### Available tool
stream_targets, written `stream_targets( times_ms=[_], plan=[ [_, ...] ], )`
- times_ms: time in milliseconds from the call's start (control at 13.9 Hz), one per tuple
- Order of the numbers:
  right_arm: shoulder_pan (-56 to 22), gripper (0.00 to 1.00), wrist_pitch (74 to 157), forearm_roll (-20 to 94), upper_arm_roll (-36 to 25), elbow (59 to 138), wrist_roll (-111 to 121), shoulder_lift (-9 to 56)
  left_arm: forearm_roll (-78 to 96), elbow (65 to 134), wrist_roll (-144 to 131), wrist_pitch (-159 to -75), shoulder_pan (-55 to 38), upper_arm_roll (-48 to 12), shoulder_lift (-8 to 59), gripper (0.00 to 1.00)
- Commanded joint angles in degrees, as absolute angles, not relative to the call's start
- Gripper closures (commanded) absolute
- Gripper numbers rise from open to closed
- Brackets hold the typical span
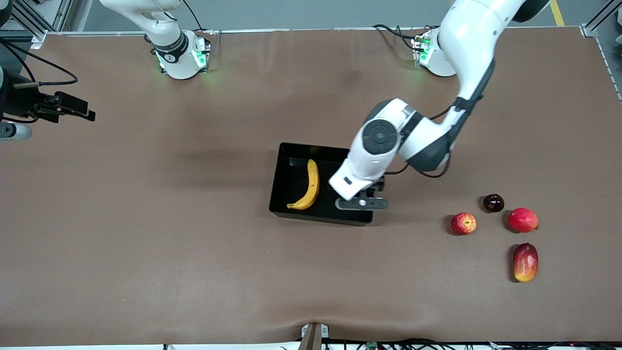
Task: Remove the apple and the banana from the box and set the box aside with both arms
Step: 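Return the left gripper to the tray and grasp the banana, then lift the banana with the left gripper while the right gripper reaches the tray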
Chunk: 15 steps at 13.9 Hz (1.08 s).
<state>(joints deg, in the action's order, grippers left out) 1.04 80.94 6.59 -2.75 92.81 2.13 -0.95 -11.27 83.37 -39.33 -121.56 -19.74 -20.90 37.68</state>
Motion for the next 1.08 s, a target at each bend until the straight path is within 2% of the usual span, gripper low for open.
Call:
stream_targets(
  times_ms=[0,287,573,1004],
  plan=[
    [2.0,0.00,80.6,7.6,-2.3,92.5,1.9,-0.9,-12.2,77.9,-40.2,-123.2,-25.6,-17.6,42.6,0.00],
    [2.3,0.00,80.4,7.7,-2.3,92.1,1.9,0.4,-12.1,76.7,-40.3,-129.8,-32.1,-14.0,47.4,0.00],
    [2.0,0.00,80.6,7.3,-2.2,91.7,2.1,1.8,-12.1,75.8,-40.2,-131.7,-37.9,-9.9,50.7,0.00],
    [1.9,0.00,80.3,7.7,-2.2,91.7,2.5,3.1,-12.2,76.0,-40.3,-135.2,-38.9,-9.8,53.6,0.00]
  ],
)
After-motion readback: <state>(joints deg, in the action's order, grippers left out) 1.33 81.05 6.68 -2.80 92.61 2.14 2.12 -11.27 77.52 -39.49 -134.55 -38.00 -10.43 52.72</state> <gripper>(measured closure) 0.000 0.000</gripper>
